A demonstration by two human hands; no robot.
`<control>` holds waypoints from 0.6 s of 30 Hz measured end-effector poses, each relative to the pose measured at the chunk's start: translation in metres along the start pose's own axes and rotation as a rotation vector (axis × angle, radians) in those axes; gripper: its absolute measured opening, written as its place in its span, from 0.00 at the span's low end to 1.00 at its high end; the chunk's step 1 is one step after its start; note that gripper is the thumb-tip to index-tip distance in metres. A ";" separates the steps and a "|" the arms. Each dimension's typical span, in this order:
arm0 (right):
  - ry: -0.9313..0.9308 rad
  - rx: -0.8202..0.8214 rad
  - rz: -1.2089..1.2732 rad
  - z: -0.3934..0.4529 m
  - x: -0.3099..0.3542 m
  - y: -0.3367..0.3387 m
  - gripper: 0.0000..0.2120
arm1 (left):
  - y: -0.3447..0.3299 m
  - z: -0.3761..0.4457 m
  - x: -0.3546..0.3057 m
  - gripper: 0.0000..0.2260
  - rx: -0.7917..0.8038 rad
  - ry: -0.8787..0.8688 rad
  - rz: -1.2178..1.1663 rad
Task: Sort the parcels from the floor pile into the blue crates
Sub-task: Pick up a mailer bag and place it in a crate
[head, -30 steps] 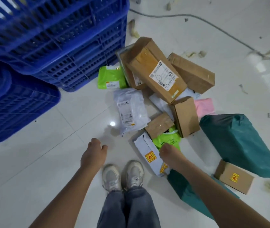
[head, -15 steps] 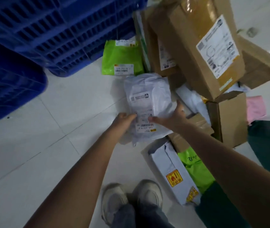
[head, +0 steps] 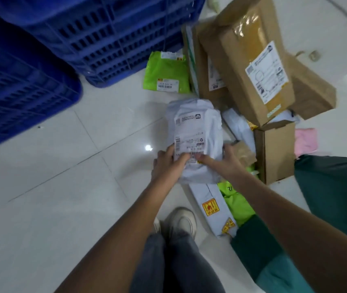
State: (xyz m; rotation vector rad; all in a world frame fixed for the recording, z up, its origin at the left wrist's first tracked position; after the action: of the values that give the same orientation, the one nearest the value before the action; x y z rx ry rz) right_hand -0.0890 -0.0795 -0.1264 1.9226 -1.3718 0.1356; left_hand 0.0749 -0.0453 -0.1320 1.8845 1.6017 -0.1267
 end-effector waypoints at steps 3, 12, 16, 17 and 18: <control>-0.065 0.060 0.094 -0.054 0.025 0.024 0.37 | 0.048 -0.055 -0.031 0.28 -0.055 -0.156 0.064; -0.076 0.150 0.423 -0.241 0.102 0.092 0.32 | 0.170 -0.231 -0.108 0.23 -0.053 -0.183 -0.318; 0.025 0.174 0.474 -0.321 0.152 0.132 0.43 | 0.226 -0.311 -0.137 0.37 -0.073 -0.070 -0.467; 0.051 0.187 0.483 -0.342 0.164 0.141 0.44 | 0.240 -0.332 -0.141 0.33 -0.068 -0.056 -0.498; 0.078 0.193 0.500 -0.362 0.175 0.150 0.45 | 0.256 -0.352 -0.145 0.25 -0.056 -0.056 -0.555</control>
State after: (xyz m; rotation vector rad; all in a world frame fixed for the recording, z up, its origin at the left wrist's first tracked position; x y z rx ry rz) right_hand -0.0248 -0.0077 0.2922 1.6621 -1.8139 0.5963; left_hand 0.1558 0.0078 0.3167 1.3377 2.0246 -0.3625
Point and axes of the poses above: each hand's wrist, its own z-axis towards the middle knuckle, its own y-axis out of the back of the hand, x = y × z, the point moved 5 cm from there along z, towards the middle knuckle, and after that the axes turned 13 degrees about -x, right-handed, at the moved point
